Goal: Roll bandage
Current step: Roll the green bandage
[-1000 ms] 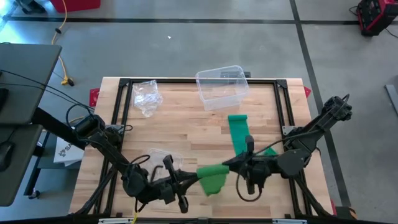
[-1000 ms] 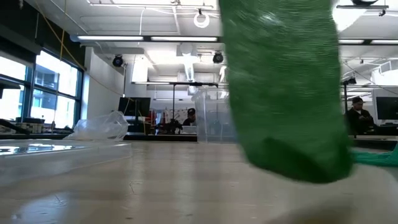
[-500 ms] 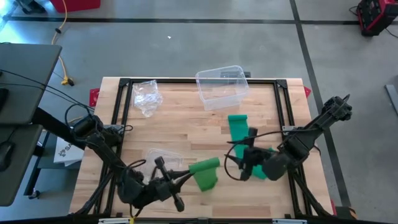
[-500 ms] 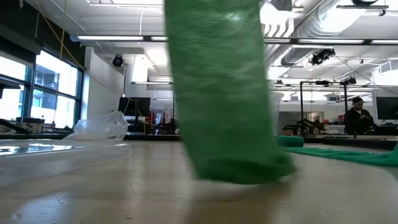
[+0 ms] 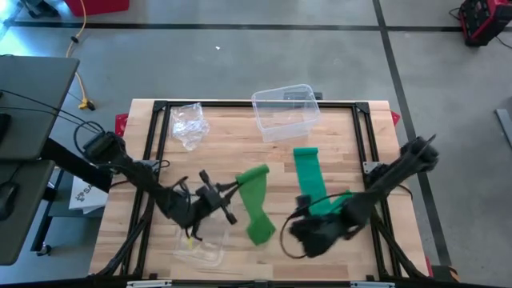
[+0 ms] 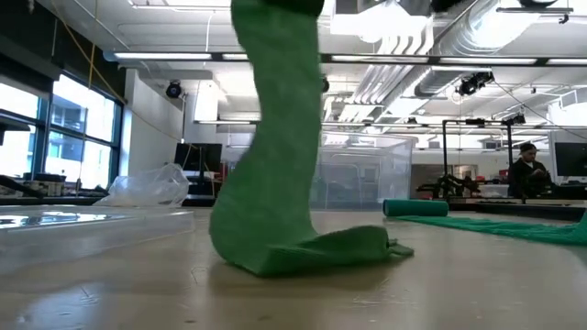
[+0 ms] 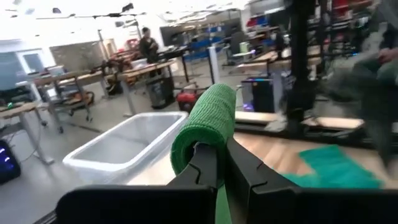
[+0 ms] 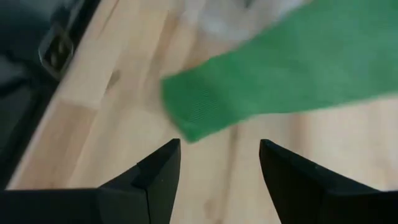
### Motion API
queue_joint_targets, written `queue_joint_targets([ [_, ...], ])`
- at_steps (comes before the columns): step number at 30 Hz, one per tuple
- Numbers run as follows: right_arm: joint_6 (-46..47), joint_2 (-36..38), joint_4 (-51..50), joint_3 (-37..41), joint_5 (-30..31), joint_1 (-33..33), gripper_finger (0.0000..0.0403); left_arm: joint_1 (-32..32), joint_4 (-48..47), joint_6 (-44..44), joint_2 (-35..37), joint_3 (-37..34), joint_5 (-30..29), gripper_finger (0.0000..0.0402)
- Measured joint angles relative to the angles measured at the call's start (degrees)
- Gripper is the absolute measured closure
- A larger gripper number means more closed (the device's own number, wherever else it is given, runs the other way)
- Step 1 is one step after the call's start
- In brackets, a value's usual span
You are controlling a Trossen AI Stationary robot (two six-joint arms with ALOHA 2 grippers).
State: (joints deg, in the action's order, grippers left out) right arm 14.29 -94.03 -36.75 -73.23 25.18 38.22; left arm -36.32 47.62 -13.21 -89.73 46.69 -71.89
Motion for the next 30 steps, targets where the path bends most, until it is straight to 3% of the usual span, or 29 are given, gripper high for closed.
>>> queue_joint_targets([
  [6,-9.9,-13.4,12.7,0.0,-16.8,-6.6,0.0194,2.3,0.0,6.1,3.1,-8.4,2.2,0.0401],
  [11,-13.2,-20.4,22.5,0.0,-26.5,-11.9,0.0195,1.6,-0.4,9.8,3.3,-11.5,2.3,0.0399],
  [18,-14.5,-24.9,23.6,-0.1,-26.8,-11.6,0.0207,1.7,-4.1,13.1,3.4,-11.5,2.3,0.0396],
  [21,-12.6,-25.2,23.3,-0.2,-24.5,-10.6,0.0256,1.9,-4.5,13.2,3.3,-11.5,2.1,0.0396],
  [25,-9.2,-24.6,22.8,-0.2,-22.2,-9.3,0.0371,1.9,-5.4,13.6,3.3,-11.5,2.1,0.0396],
  [30,-2.1,-19.4,18.0,-1.1,-20.7,-6.5,0.0392,2.0,-14.1,21.0,3.3,-11.5,3.9,0.0395],
])
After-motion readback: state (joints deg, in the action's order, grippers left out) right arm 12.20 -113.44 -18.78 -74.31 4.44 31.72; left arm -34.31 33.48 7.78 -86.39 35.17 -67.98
